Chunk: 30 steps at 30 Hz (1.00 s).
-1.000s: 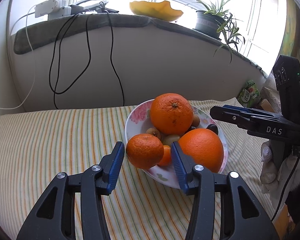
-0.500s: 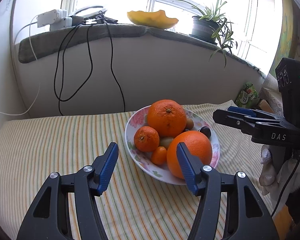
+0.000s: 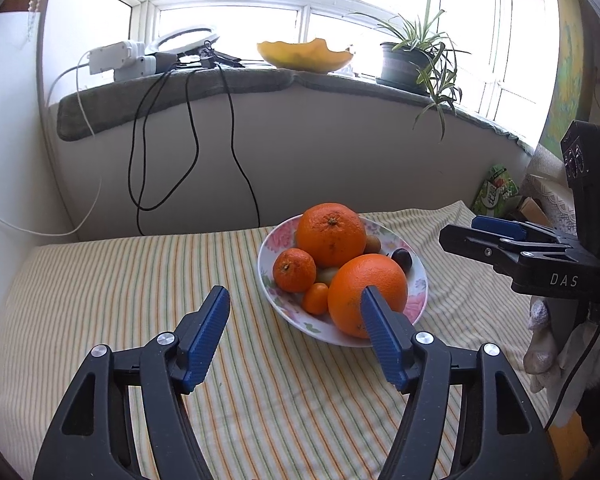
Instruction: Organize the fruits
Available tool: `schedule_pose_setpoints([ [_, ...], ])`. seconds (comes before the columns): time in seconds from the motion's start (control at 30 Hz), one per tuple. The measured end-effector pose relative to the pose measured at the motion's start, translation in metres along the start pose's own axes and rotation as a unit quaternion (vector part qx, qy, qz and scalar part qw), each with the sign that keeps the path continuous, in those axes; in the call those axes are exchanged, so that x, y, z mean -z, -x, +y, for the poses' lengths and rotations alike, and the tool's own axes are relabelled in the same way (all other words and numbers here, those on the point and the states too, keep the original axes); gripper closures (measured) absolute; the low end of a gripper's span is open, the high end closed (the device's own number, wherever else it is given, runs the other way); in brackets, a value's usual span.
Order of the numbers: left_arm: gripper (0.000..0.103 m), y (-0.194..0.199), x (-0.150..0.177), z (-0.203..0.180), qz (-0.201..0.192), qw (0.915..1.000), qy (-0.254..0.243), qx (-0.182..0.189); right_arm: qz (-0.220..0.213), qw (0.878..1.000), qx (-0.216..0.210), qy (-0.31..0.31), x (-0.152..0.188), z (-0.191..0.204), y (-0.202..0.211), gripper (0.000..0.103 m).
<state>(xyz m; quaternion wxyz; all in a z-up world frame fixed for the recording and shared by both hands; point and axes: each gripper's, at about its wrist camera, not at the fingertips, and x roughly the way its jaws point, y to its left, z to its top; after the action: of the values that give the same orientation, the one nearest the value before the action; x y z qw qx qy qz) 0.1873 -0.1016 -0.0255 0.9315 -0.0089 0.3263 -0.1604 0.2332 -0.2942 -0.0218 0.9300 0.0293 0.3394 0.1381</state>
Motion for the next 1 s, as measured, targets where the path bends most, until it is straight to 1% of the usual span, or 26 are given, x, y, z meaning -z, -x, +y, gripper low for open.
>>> schedule_pose_setpoints([
  [0.1, 0.032, 0.010, 0.003, -0.002, -0.006, 1.0000, -0.003, -0.005, -0.007, 1.000, 0.014, 0.010, 0.005, 0.006, 0.010, 0.008],
  [0.2, 0.032, 0.018, 0.006, -0.003, -0.010, 0.9999, -0.001, -0.009, -0.014, 0.999, 0.027, 0.017, 0.010, 0.011, 0.019, 0.005],
  [0.3, 0.031, 0.025, 0.012, -0.006, -0.009, 0.9996, -0.008, -0.026, -0.024, 0.999, 0.046, 0.016, 0.016, 0.016, 0.032, 0.005],
  [0.37, 0.021, 0.032, 0.017, -0.008, -0.013, 0.9991, -0.012, -0.037, -0.030, 0.998, 0.057, 0.016, 0.021, 0.019, 0.040, 0.001],
  [0.53, 0.021, 0.049, 0.029, -0.009, -0.021, 0.9985, -0.001, -0.050, -0.047, 0.995, 0.082, 0.013, 0.033, 0.025, 0.060, 0.000],
  [0.63, 0.021, 0.059, 0.034, -0.014, -0.028, 0.9979, -0.005, -0.059, -0.056, 0.994, 0.093, 0.008, 0.041, 0.028, 0.072, 0.000],
  [0.87, 0.021, 0.075, 0.042, -0.020, -0.036, 0.9975, 0.006, -0.060, -0.060, 0.993, 0.105, 0.001, 0.057, 0.033, 0.087, 0.000],
  [1.0, 0.021, 0.078, 0.045, -0.022, -0.035, 0.9975, 0.004, -0.062, -0.053, 0.994, 0.096, -0.004, 0.064, 0.034, 0.087, 0.000],
])
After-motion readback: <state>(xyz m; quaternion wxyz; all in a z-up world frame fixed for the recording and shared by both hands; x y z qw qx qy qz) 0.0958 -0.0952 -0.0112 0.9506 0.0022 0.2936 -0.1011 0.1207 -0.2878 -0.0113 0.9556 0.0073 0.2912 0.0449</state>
